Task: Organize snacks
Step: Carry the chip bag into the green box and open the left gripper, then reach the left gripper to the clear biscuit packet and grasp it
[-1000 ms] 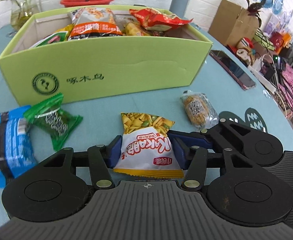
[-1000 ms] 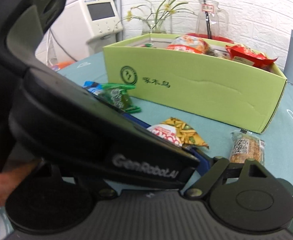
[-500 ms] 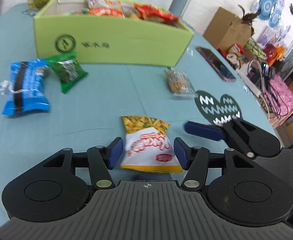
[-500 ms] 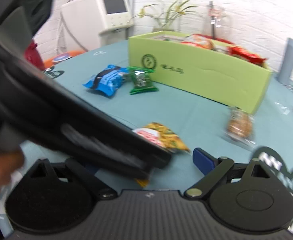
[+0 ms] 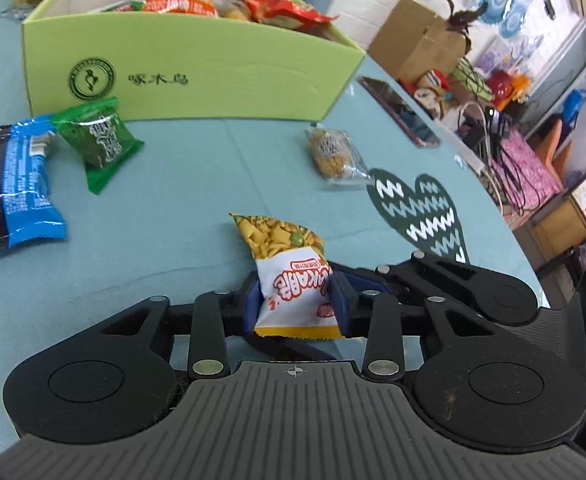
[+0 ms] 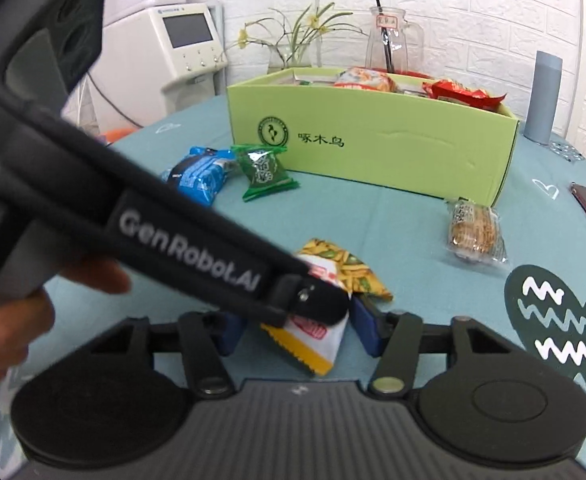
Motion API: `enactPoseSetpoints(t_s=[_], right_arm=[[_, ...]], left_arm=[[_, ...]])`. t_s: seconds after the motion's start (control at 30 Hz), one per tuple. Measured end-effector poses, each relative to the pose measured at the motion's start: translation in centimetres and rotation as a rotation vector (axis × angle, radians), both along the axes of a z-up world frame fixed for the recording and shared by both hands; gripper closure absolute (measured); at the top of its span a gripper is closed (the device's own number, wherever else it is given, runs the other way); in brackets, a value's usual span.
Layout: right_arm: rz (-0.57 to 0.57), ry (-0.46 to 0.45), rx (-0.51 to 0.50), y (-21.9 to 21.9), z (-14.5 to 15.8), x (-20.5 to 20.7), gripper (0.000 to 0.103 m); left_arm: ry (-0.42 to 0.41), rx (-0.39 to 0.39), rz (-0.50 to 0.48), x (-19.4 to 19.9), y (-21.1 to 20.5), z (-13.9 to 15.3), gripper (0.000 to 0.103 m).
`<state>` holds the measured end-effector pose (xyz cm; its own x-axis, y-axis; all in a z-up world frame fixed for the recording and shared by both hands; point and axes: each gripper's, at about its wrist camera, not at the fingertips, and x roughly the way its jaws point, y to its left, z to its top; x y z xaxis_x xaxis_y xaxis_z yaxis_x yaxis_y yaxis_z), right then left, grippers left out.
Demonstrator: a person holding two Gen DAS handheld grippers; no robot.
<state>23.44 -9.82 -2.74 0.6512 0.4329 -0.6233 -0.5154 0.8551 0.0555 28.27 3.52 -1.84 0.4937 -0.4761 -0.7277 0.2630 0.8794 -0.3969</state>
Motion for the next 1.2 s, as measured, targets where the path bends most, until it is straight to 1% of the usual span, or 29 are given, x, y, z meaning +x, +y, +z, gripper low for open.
enactPoseSetpoints(t_s=[0.1,0.17,0.23,0.33,0.43,0.47,0.53,0.63,0.67,0.7,0.73,0.77,0.83,0.87,0.93,1.0,1.03,1.07,1.13,1.2], right_arm=[[0.008,-0.033,0.003,-0.2,1.0,0.5,0.052],[0.013,-0.074,0.009,-0.2,2.4,1.5,0.052],[0.021,-0.135,0.008,-0.1,4.2,3.1,0.052],[0.031,-0.209,0.004,0.3,6.5,6.8,0.052],[0.023,-0.25,-0.008,0.8,8.0,11.4,0.05],[0.018,-0.251,-0.008,0.9,8.1,13.0,0.05],[0.017,-0.223,-0.004,1.0,7.8,16.1,0.05],[0.015,-0.162,0.012,1.1,6.3,19.9,0.049],[0.018,-0.144,0.02,1.2,5.7,20.7,0.047],[0.021,-0.131,0.025,1.2,5.2,21.2,0.045],[0.025,-0.127,0.022,1.3,4.8,21.6,0.043],[0.033,-0.132,0.02,1.5,4.6,21.9,0.041],[0.046,-0.146,0.024,1.3,4.6,21.7,0.036],[0.046,-0.158,0.027,1.3,4.8,21.4,0.033],[0.044,-0.19,0.042,0.6,5.8,20.1,0.031],[0.041,-0.232,0.069,-0.5,7.2,18.4,0.024],[0.036,-0.258,0.077,-1.3,7.8,17.2,0.015],[0.031,-0.285,0.077,-1.9,8.3,16.1,0.009],[0.001,-0.318,0.06,-3.3,8.8,14.0,0.01],[-0.036,-0.318,0.044,-4.7,8.6,12.2,0.01]], left_arm=[[-0.039,-0.014,0.02,0.5,0.1,1.5,0.091],[-0.091,-0.008,0.03,1.2,0.1,3.4,0.09],[-0.157,0.003,0.039,2.6,0.0,5.7,0.089],[-0.225,0.009,0.066,6.0,0.3,8.7,0.089],[-0.244,0.001,0.086,10.6,0.7,10.2,0.088],[-0.247,0.005,0.088,12.2,0.7,10.2,0.088],[-0.226,0.013,0.105,15.1,0.9,9.7,0.088],[-0.196,0.035,0.134,18.2,0.9,7.9,0.085],[-0.191,0.043,0.145,18.7,0.9,7.3,0.08],[-0.189,0.048,0.152,19.1,0.9,6.8,0.07],[-0.192,0.046,0.154,19.1,1.1,6.3,0.062],[-0.201,0.037,0.148,19.0,1.1,6.2,0.059],[-0.235,0.023,0.146,18.4,1.3,6.4,0.044],[-0.255,0.024,0.155,18.0,1.3,6.8,0.043],[-0.302,0.022,0.162,17.0,1.4,8.0,0.042],[-0.341,0.009,0.162,15.8,1.5,9.3,0.04],[-0.36,0.001,0.162,15.0,1.6,10.0,0.037],[-0.375,-0.005,0.159,14.3,1.6,10.5,0.035],[-0.388,-0.015,0.145,12.7,1.4,11.2,0.034],[-0.387,-0.021,0.12,11.3,0.8,11.3,0.033]])
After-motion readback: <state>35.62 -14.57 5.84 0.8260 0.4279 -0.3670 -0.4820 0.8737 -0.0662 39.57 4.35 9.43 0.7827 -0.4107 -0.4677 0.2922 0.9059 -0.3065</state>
